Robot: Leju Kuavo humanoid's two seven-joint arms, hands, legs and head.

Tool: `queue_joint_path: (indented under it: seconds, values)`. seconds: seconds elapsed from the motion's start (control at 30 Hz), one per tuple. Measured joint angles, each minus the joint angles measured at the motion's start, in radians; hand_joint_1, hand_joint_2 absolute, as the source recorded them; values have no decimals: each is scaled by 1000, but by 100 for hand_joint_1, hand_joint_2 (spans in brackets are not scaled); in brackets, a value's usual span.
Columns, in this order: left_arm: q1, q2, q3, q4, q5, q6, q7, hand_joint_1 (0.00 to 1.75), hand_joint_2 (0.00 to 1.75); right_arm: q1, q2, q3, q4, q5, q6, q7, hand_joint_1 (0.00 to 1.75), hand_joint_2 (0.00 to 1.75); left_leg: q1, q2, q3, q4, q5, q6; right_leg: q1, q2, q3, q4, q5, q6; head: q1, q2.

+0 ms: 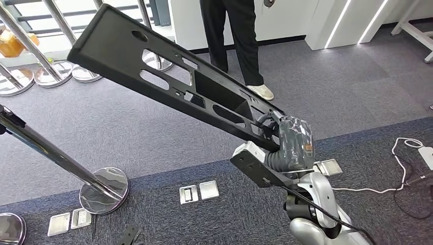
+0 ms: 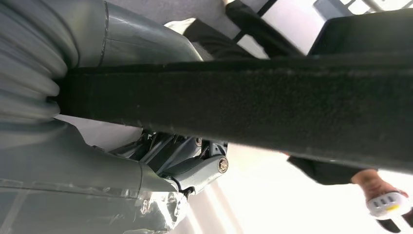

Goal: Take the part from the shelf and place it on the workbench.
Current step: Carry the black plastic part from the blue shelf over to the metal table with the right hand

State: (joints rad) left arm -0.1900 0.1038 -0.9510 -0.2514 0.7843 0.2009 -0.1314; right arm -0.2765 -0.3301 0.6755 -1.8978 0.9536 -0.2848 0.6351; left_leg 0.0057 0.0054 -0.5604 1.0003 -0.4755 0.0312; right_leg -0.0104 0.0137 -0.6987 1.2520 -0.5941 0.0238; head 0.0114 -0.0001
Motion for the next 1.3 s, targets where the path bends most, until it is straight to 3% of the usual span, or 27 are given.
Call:
queue_joint_path:
  seconds: [0.03,0.07,0.1,0.17,0.23,0.37,0.43,0.5,0.53,0.57,0.6,0.7,0.77,0.87,0.93,1.0,1.07,1.1,1.2,1.23,1.3]
  values:
    - [0,0,0,0,0,0,0,0,175,2,0,0,0,0,0,0,175,175,0,9,-1,1,-1,0,-2,-2,-20,45,-13,3,3,0]
    - [0,0,0,0,0,0,0,0,175,3,-1,0,0,0,0,1,175,175,0,18,-1,2,-2,-1,-4,-4,-22,53,-6,6,6,0]
    - [0,0,0,0,0,0,0,0,175,3,-1,0,0,0,0,1,175,175,2,26,-2,4,-3,-2,-6,-8,-3,17,20,8,9,0]
    - [-1,0,0,0,0,0,0,0,175,3,-1,0,0,0,0,0,175,175,2,38,-1,12,-10,-10,-6,-34,69,-121,82,9,16,0]
    - [-1,1,0,0,0,0,0,0,175,3,-1,0,0,0,0,0,175,175,-1,47,-2,22,-16,-21,-3,-52,110,-209,109,1,20,0]
    - [-3,2,0,0,0,0,0,0,175,3,-3,0,-1,0,-1,1,175,175,-1,50,-2,36,-29,-41,-1,-32,107,-218,114,-22,7,0]
    - [-3,2,0,0,0,0,0,0,175,2,-3,0,-1,0,-1,0,175,175,3,25,-29,110,-78,-49,-3,-21,108,-223,119,-32,-4,0]
    - [0,2,0,0,0,0,0,0,175,2,-3,0,-2,0,-1,1,175,175,4,8,-87,242,-141,-52,0,-8,107,-223,121,-37,-17,0]
    - [1,2,0,0,0,0,0,0,175,2,-3,0,-2,0,-1,1,175,175,4,5,-112,293,-156,-52,2,0,106,-222,121,-38,-21,0]
    - [1,2,0,0,0,0,0,0,175,3,-3,0,-2,0,-1,1,175,175,3,4,-123,313,-152,-49,4,9,106,-222,121,-39,-25,0]
    - [1,2,0,0,-1,0,0,0,175,3,-3,0,-2,0,-1,1,175,175,3,1,-115,293,-129,-45,5,18,107,-221,121,-39,-27,0]
    - [1,2,0,0,-1,0,0,0,175,2,-3,0,-2,0,-1,1,175,175,-1,-34,-30,97,-31,-28,6,42,109,-219,122,-37,-33,0]
    - [1,2,0,0,-1,-1,0,0,175,2,-3,0,-2,0,-1,0,175,175,-5,-54,-5,31,-17,-24,3,56,103,-220,125,-30,-35,0]
    - [0,1,0,0,-1,-5,0,0,175,3,-4,0,-2,0,-1,1,175,175,-5,-38,0,13,-9,-15,1,65,97,-218,124,-14,-36,0]
    - [-1,0,0,0,-2,-10,0,0,175,3,-6,-1,-2,0,-1,0,175,175,0,-20,3,-3,1,-6,5,35,72,-161,83,-7,-26,0]
    - [2,0,0,0,-4,-12,0,0,175,5,-6,-1,-2,-1,0,1,175,175,0,-2,2,-4,3,-1,3,5,16,-36,16,-1,-14,0]
    - [5,0,0,0,-8,-12,0,0,175,10,-6,-1,-2,-1,1,2,175,175,0,15,0,-2,1,-1,-1,-2,-22,50,-9,5,-7,0]
    - [6,0,0,0,-10,-12,0,0,175,12,-7,-1,-2,-1,1,2,175,175,2,23,0,0,0,-3,-4,-5,-14,39,7,8,-4,0]
    - [5,-1,0,0,-15,-12,1,0,175,15,-7,-2,-3,-1,1,7,175,175,4,42,-1,15,-11,-16,-7,-38,81,-151,95,14,9,0]
    - [4,-1,0,0,-17,-11,2,0,175,17,-7,-3,-3,0,1,8,175,175,3,46,-1,20,-14,-22,-6,-47,102,-195,108,9,11,0]
    - [4,-1,0,0,-18,-9,4,0,175,22,-8,-4,-5,1,0,9,175,175,-2,53,-1,25,-17,-31,-2,-44,108,-214,110,-5,8,0]
